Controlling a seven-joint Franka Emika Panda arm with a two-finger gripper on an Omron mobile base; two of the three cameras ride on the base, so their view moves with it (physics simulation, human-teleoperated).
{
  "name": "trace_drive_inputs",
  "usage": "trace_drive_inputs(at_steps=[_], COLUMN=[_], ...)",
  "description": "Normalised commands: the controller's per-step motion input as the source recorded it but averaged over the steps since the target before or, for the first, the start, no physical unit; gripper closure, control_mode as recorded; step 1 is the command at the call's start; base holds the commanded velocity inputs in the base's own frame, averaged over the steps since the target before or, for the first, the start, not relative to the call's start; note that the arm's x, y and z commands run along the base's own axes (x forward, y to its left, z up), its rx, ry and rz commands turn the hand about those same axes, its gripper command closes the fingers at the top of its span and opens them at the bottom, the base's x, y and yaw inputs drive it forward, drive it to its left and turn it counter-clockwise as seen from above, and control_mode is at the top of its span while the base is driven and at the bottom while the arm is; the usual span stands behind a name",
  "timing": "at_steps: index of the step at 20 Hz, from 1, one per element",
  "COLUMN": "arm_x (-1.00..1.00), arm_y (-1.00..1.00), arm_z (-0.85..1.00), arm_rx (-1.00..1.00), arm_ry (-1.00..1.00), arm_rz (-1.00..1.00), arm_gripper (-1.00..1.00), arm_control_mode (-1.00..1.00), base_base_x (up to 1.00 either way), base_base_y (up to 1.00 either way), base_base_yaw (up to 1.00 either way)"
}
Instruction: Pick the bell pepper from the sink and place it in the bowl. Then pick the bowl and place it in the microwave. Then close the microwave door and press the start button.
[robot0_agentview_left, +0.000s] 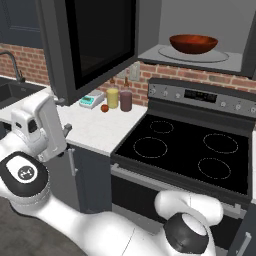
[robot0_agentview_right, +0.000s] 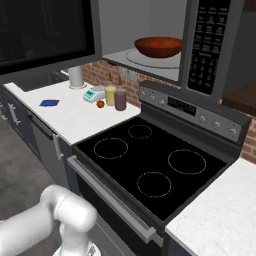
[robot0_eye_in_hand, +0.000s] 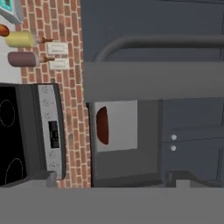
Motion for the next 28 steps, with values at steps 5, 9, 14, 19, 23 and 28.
trace_drive_inputs(at_steps=[5, 9, 14, 19, 23, 28], arm_x=[0.66, 0.67, 0.77, 0.54, 0.62, 0.45], arm_y=[0.57, 0.43, 0.28, 0.01, -0.01, -0.19], arm_z=[-0.2, -0.18, -0.19, -0.01, -0.08, -0.01], arm_rx=[0.0, 0.0, 0.0, 0.0, 0.0, 0.0], arm_ry=[0.0, 0.0, 0.0, 0.0, 0.0, 0.0], arm_rz=[0.0, 0.0, 0.0, 0.0, 0.0, 0.0], arm_gripper=[-1.0, -1.0, -1.0, -1.0, -1.0, -1.0], arm_control_mode=[-1.0, -1.0, -1.0, -1.0, -1.0, -1.0], base_base_x=[0.0, 0.0, 0.0, 0.0, 0.0, 0.0], base_base_y=[0.0, 0.0, 0.0, 0.0, 0.0, 0.0], base_base_yaw=[0.0, 0.0, 0.0, 0.0, 0.0, 0.0])
